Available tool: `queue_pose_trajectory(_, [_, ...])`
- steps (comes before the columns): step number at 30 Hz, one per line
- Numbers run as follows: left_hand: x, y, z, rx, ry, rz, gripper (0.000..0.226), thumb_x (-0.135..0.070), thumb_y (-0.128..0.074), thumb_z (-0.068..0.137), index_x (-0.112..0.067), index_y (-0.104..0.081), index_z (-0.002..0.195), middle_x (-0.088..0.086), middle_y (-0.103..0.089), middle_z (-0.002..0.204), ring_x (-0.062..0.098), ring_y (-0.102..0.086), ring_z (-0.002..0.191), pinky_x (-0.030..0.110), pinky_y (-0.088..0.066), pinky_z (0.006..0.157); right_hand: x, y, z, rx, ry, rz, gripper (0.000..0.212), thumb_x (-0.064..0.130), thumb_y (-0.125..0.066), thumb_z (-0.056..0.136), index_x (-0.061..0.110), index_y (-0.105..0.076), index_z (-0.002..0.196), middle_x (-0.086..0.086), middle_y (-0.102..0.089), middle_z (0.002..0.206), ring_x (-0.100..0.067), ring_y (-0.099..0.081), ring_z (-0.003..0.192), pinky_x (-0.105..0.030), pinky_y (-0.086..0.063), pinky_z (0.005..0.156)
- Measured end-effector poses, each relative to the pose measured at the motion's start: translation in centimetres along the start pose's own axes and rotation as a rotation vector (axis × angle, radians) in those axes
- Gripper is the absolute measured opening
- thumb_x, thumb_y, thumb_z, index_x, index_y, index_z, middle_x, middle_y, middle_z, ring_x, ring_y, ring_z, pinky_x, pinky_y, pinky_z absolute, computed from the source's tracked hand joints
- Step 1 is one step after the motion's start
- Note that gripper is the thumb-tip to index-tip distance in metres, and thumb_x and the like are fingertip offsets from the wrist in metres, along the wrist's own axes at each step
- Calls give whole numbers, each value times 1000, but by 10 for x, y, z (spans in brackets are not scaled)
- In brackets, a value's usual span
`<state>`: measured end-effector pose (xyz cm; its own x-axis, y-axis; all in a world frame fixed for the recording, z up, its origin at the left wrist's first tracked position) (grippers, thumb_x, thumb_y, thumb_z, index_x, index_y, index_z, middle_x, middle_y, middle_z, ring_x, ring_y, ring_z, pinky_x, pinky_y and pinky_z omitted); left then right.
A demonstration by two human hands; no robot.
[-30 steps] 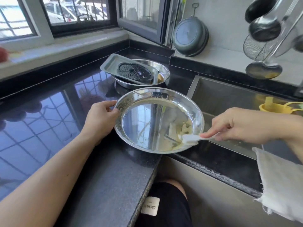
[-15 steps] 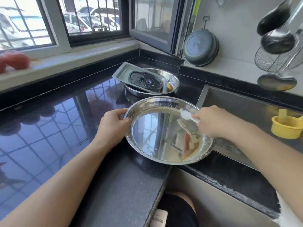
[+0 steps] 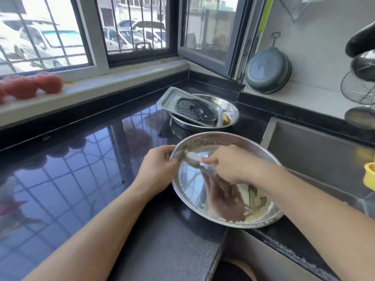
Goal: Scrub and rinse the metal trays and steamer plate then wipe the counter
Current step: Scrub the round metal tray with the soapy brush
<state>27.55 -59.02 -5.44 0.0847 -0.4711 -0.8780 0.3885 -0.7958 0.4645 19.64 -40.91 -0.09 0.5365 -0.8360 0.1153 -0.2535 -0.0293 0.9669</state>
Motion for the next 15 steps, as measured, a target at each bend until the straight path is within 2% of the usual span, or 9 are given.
queue_pose_trajectory(2, [-1,0,0,-7,9,16,28,-13,-61,93,-32,-80,103,-16,-75,77,0,-64,68,27,-54,71,-13,9,3,-89,-116,-103,44,21,-46,95,35,-64,132,-10,-62,134,-34,-61,112,-37,-52,92])
queue_pose_trajectory(5, [-3,1,-1,3,23,17,32,-11,-59,92,-33,-79,103,-12,-76,76,3,-62,65,30,-55,71,-12,12,8,-117,-187,-103,42,20,-48,92,28,-66,129,-9,-65,125,-34,-63,103,-35,-51,80])
queue_pose_trajectory(8, [-4,2,-1,17,19,27,33,-10,-59,91,-33,-79,105,-15,-77,82,5,-71,79,34,-60,81,5,4,11,-118,-118,-104,44,22,-50,89,28,-65,130,-12,-65,120,-35,-63,96,-38,-54,81])
queue_pose_trajectory(11, [-4,1,-1,42,0,5,28,-15,-59,96,-32,-78,108,-18,-78,88,4,-74,88,39,-60,89,15,-3,12,-67,-3,-49,45,18,-47,94,32,-63,135,-14,-62,130,-37,-62,109,-39,-53,91])
queue_pose_trajectory(15, [-2,0,1,17,-23,44,30,-12,-55,95,-31,-77,104,-15,-77,86,8,-73,87,41,-59,87,19,-9,-12,69,173,60,46,20,-46,100,44,-58,137,-8,-66,129,-25,-61,106,-26,-41,86])
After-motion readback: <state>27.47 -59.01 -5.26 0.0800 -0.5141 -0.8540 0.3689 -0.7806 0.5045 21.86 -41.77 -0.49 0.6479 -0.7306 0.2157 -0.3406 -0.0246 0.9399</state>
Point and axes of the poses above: each hand's wrist, its own z-axis towards the middle knuckle, its own y-axis out of the back of the hand, x = y × z, the point moved 1 cm from there along z, towards the middle knuckle
